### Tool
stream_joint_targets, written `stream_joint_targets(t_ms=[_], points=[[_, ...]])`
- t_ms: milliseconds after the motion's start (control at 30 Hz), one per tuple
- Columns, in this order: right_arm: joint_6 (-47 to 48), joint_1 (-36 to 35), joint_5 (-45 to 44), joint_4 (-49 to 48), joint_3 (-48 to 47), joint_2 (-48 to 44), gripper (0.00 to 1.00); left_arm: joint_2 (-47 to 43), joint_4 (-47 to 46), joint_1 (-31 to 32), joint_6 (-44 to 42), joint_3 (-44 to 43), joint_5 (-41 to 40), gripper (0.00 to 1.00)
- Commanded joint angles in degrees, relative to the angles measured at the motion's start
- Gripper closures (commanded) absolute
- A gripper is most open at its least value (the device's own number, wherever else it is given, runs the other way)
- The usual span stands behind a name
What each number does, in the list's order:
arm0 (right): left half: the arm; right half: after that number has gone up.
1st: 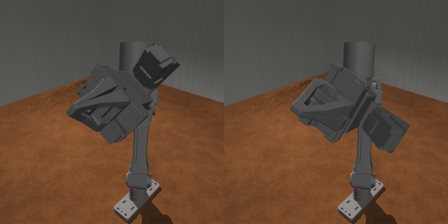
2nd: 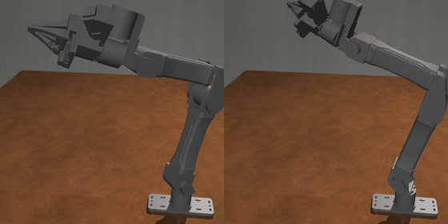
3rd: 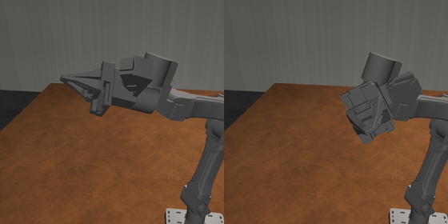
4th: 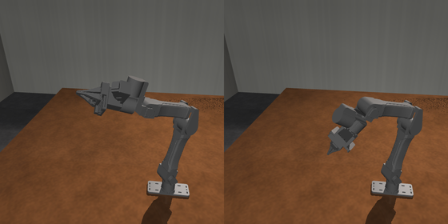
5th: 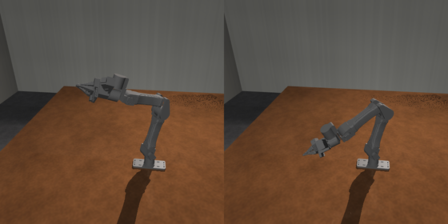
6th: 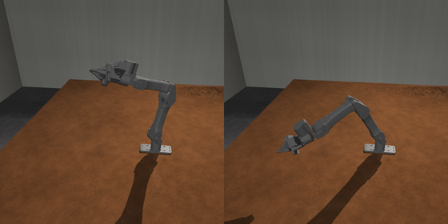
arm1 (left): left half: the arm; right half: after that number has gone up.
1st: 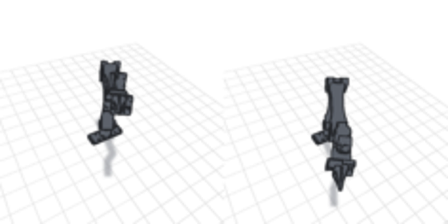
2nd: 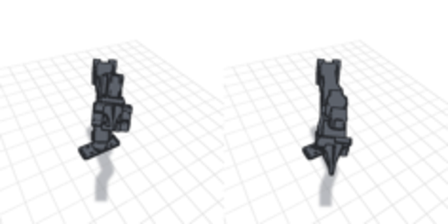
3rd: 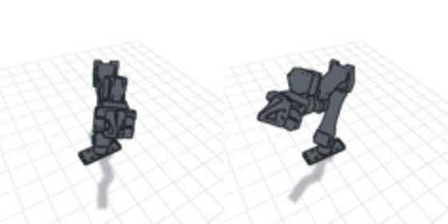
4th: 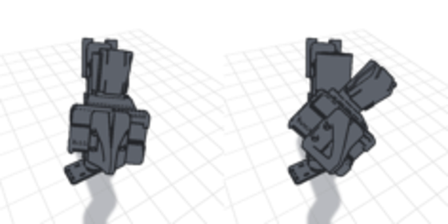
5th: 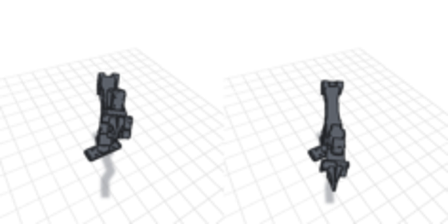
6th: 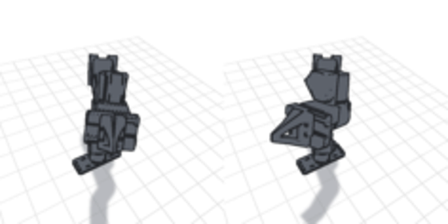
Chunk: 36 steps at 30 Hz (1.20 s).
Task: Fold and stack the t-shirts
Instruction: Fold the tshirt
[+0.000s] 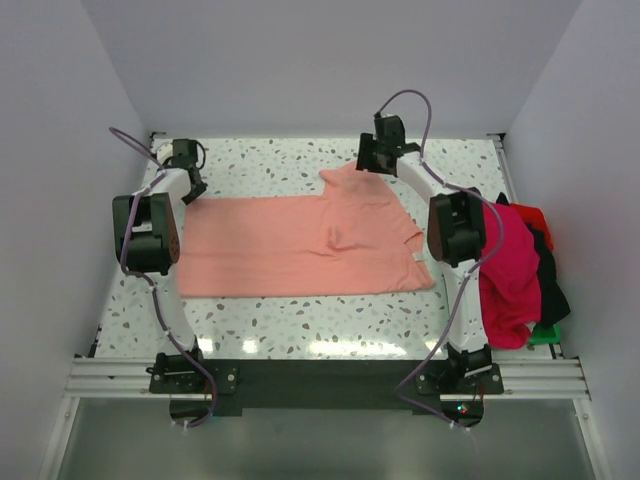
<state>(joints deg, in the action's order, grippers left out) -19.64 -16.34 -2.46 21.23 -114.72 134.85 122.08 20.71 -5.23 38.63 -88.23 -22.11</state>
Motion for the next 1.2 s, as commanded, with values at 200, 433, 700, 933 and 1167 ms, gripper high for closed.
stream_joint_targets(t_ms=[200, 433, 700, 933, 1167], points=[[2.8, 2.1, -1.0, 4.3, -11.5, 7.4, 0.36, 0.8, 0.1, -0.3, -0.7, -1.0, -1.1, 0.83], [3.9, 2.4, -1.6, 4.0, -12.7, 8.7, 0.34, 0.6, 0.5, -0.3, -0.9, -1.1, -2.7, 0.58], [3.4, 2.5, -0.5, 3.1, -11.5, 8.6, 0.34, 3.6, 4.0, -0.3, -0.3, -3.4, -4.2, 0.55], [4.0, 2.5, -1.0, 3.0, -11.8, 9.2, 0.33, 4.7, 4.3, -0.3, 0.5, -3.1, -3.6, 0.69], [3.8, 3.1, -0.6, 3.4, -14.6, 11.7, 0.33, 4.0, 3.6, -0.3, 0.4, -2.6, -2.2, 0.87]])
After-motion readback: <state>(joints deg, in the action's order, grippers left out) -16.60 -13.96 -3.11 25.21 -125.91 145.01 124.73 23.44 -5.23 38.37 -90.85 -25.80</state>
